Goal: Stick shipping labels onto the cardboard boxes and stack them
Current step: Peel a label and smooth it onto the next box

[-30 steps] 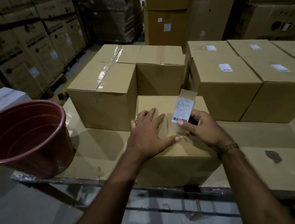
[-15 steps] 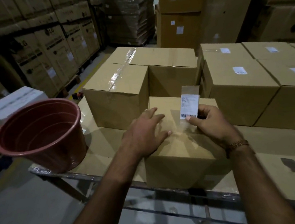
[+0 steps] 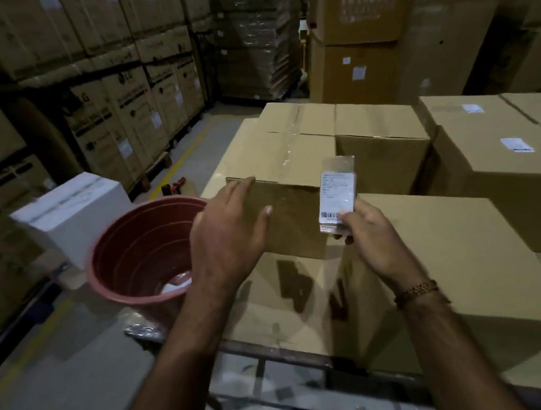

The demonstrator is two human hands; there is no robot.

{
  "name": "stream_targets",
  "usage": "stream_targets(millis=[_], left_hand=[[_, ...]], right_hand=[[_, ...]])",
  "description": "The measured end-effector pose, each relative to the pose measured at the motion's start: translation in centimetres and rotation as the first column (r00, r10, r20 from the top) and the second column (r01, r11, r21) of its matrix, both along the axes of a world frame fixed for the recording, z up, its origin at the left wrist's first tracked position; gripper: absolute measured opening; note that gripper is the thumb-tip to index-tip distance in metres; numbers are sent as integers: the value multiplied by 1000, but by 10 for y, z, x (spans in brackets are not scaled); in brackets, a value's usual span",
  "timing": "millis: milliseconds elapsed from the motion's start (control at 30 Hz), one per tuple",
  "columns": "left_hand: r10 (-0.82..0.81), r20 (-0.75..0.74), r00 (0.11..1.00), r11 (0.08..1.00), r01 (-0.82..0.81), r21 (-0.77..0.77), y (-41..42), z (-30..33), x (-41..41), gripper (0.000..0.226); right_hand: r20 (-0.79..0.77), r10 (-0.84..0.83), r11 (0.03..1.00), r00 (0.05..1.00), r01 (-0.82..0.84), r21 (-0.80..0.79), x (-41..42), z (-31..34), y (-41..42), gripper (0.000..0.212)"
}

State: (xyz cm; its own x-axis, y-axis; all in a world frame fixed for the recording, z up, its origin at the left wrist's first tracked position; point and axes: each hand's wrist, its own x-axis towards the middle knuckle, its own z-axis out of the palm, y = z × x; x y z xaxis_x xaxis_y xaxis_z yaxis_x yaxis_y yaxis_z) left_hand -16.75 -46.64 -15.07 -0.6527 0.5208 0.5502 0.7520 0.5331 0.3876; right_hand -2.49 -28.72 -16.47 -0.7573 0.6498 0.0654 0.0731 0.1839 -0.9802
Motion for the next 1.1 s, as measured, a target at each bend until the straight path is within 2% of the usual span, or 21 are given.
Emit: stream_targets(millis=[233, 367, 467, 633, 733, 900, 1100], left_hand=[[200, 93, 975, 980, -199, -19, -99, 0, -97, 59], [283, 123, 951, 950, -261, -172, -139, -16, -146, 67], [269, 167, 948, 948, -231, -218, -157, -30, -172, 71], [172, 279, 945, 970, -114, -213, -163, -46, -193, 71], [89, 358, 929, 985, -29, -170, -164, -55, -195, 62], [94, 383, 919, 989, -41, -144, -168, -57, -192, 65], [105, 384, 917, 989, -54, -139, -169, -60, -190, 73]], right_hand=[[-39, 64, 992, 997, -59, 108, -94, -10, -79, 23], [-51, 56, 988, 997, -48, 144, -136, -19, -118, 16], [-40, 19, 989, 999, -13, 148, -161, -27, -143, 30], [93, -85, 953, 992, 54, 299, -182, -31, -169, 47], [191, -96, 924, 977, 16, 382, -187, -36, -179, 42], [373, -86, 864, 924, -117, 489, -192, -41, -185, 26], [498, -152, 804, 854, -186, 564, -199, -44, -187, 28]])
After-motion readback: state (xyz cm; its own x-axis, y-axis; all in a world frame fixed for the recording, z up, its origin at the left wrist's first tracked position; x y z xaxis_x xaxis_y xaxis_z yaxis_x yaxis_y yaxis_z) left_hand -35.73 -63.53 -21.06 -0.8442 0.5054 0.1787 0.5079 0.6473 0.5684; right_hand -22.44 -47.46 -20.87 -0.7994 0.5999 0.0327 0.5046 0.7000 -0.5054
